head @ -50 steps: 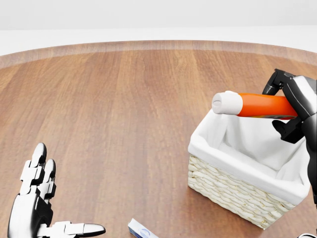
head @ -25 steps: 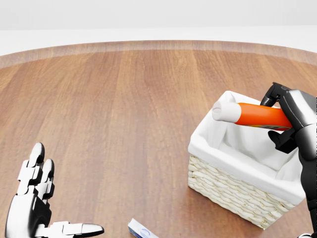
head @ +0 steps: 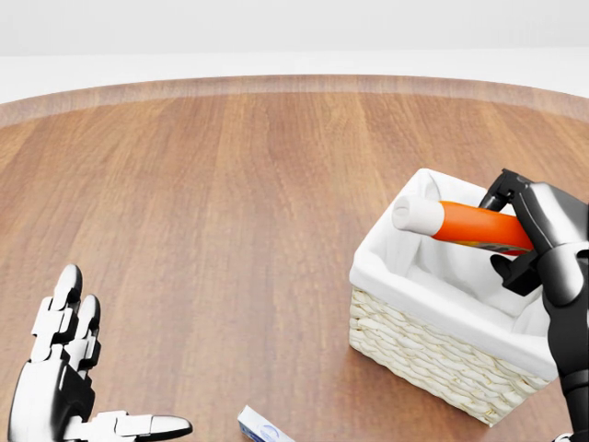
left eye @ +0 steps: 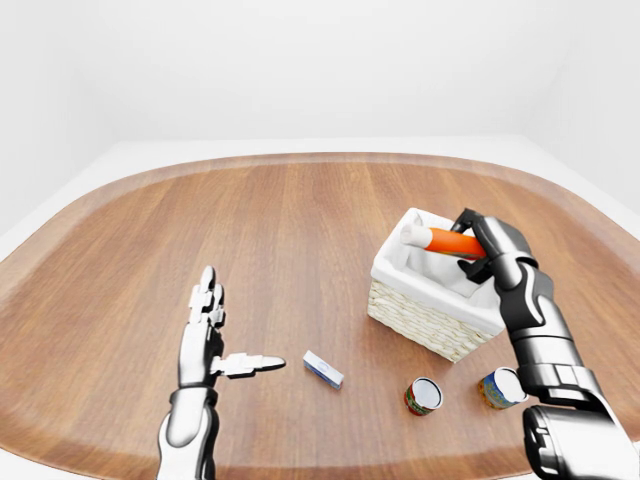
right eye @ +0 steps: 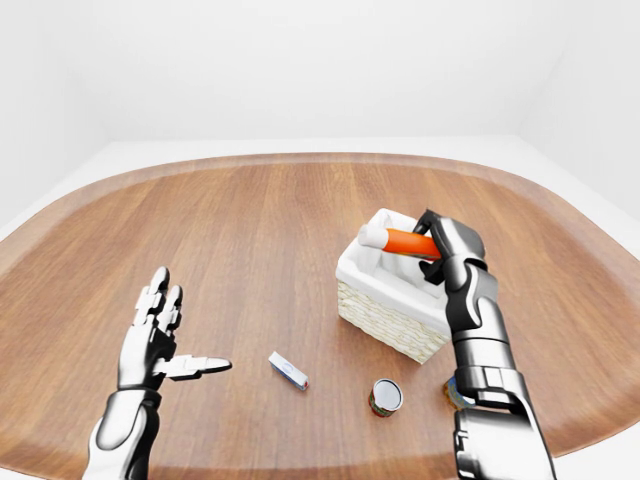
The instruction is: Pick up the ketchup, and put it in the basket.
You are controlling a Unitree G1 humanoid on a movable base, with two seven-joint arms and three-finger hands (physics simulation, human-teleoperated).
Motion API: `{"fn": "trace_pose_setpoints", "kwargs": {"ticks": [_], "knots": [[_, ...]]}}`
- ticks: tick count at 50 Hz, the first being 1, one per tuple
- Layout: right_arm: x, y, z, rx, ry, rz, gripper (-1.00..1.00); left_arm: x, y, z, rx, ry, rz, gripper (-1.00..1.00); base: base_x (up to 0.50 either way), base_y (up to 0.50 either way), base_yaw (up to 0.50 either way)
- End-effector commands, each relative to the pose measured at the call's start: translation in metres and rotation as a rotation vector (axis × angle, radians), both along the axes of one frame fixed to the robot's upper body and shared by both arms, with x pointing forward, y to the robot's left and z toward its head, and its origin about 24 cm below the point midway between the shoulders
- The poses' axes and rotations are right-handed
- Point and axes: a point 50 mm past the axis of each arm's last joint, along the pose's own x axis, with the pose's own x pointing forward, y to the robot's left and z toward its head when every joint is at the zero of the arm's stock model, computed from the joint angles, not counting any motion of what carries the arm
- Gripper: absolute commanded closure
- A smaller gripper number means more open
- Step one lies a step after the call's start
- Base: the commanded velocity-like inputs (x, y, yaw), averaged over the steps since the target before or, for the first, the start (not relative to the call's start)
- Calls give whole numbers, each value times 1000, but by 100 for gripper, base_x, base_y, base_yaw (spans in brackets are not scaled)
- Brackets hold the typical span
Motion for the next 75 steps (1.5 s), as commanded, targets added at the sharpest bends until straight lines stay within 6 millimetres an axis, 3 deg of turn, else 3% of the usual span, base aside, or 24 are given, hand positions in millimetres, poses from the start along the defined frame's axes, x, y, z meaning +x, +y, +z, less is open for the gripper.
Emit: {"fn": "trace_pose_setpoints", "kwargs": {"ticks": [1, 32, 33, 34, 35, 60, 65, 75], "knots": [[1, -2, 0, 25, -41, -25, 100, -1, 0, 1, -1, -1, -1, -100, 0, 0, 0], [4, -4, -19, 62, 1, -68, 100, -2, -1, 2, 1, 0, -7, -100, 0, 0, 0], [4, -5, -19, 63, 0, -69, 65, -2, -1, 2, 1, 0, -8, -100, 0, 0, 0], [4, -5, -19, 63, 0, -69, 65, -2, -1, 2, 1, 0, -8, -100, 0, 0, 0], [4, -5, -20, 68, 2, -70, -100, -3, -1, 2, 1, 0, -8, -100, 0, 0, 0], [4, -4, -15, 74, -8, -60, -100, -1, -3, -1, 6, 5, -11, -100, 0, 0, 0], [4, 2, 10, 51, -62, 3, -100, -1, -3, 0, 6, 5, -12, -100, 0, 0, 0], [-16, 12, 58, -33, -166, 108, -100, -2, -3, 0, 7, 5, -12, -100, 0, 0, 0]]}}
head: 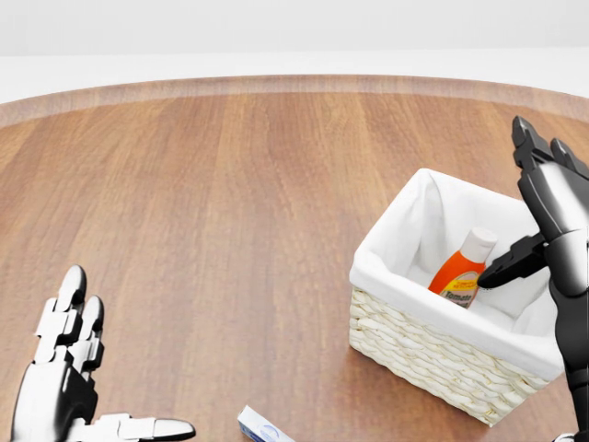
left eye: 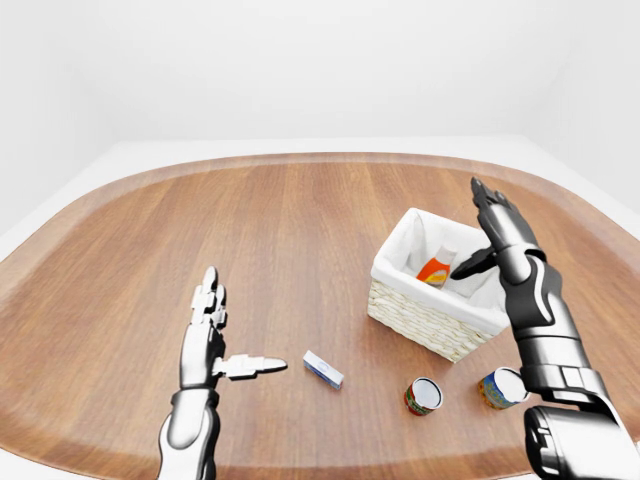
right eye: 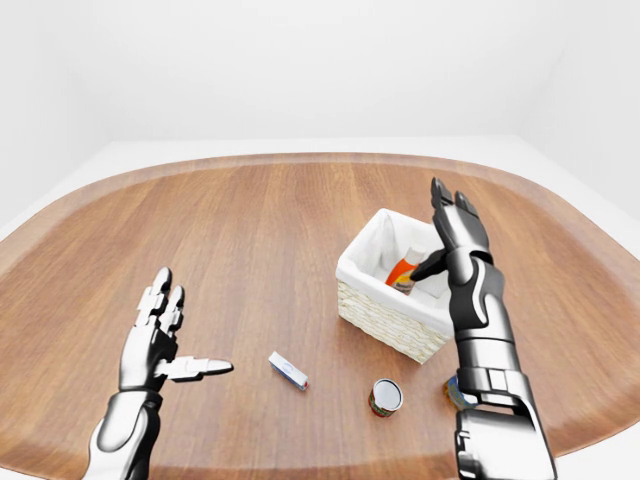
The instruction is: Pick up the ketchup, and put it in the basket.
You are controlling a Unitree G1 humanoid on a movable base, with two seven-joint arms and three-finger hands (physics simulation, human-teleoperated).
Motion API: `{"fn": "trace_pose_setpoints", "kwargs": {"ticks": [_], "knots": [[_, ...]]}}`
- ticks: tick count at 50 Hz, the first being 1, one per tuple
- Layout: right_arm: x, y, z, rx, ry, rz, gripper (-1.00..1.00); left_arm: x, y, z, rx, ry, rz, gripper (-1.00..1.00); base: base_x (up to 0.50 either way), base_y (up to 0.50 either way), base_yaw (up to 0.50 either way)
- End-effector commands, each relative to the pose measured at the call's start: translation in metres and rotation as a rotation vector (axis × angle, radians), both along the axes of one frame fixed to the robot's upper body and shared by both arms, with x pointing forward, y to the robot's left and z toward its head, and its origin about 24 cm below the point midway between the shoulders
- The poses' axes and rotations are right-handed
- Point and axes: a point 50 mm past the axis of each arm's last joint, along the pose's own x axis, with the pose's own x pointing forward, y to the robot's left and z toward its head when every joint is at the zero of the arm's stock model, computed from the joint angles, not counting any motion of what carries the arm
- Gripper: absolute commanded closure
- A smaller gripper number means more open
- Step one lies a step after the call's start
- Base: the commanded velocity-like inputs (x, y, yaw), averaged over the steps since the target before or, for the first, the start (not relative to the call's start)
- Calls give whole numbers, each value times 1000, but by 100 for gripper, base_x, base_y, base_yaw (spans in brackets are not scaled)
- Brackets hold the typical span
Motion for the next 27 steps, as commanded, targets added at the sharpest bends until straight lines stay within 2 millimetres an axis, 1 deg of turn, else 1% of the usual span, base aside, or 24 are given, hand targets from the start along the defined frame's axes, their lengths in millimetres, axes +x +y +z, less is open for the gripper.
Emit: {"fn": "trace_pose_setpoints", "kwargs": {"ticks": [1, 3, 5, 7, 9, 13, 14, 15, 18, 19, 20, 21, 25, 26, 27], "knots": [[-16, 9, 40, -74, -88, 79, -100, 0, 0, 0, 0, 1, -1, -100, 0, 0, 0], [-23, 13, 53, -103, -111, 105, -100, 0, 0, 0, 2, 0, 0, -100, 0, 0, 0], [-26, 15, 59, -120, -118, 117, -100, 0, 0, 0, 1, 0, 0, -100, 0, 0, 0], [-34, 20, 71, -161, -134, 140, -100, -1, 0, 1, 1, -1, 0, -100, 0, 0, 0], [-38, 23, 78, -189, -141, 148, -100, -1, 0, 1, 0, -2, 0, -100, 0, 0, 0], [-54, 35, 103, -274, -171, 184, -100, -2, 0, 1, 0, -2, -2, -100, 0, 0, 0], [-54, 35, 103, -275, -171, 183, -100, -2, 0, 1, 0, -2, -2, -100, 0, 0, 0], [-60, 40, 111, -309, -179, 193, -100, -2, 0, 1, 0, -3, -2, -100, 0, 0, 0], [-70, 46, 119, -349, -188, 201, -100, -2, 0, 1, 0, -3, -2, -100, 0, 0, 0], [-76, 50, 123, -373, -192, 208, -100, -2, 0, 1, 0, -3, -2, -100, 0, 0, 0], [-77, 50, 124, -373, -194, 206, -100, -2, 0, 1, 0, -3, -2, -100, 0, 0, 0], [-86, 56, 131, -410, -243, 201, -100, -2, 0, 1, 0, -3, -3, -100, 0, 0, 0], [-105, 66, 146, -480, -350, 168, -100, -2, 0, 1, -1, -4, -3, -100, 0, 0, 0], [-115, 72, 155, -518, -412, 152, -100, -2, 0, 1, -1, -4, -2, -100, 0, 0, 0], [-119, 73, 159, -531, -436, 140, -100, -2, 0, 1, -1, -4, -2, -100, 0, 0, 0]]}}
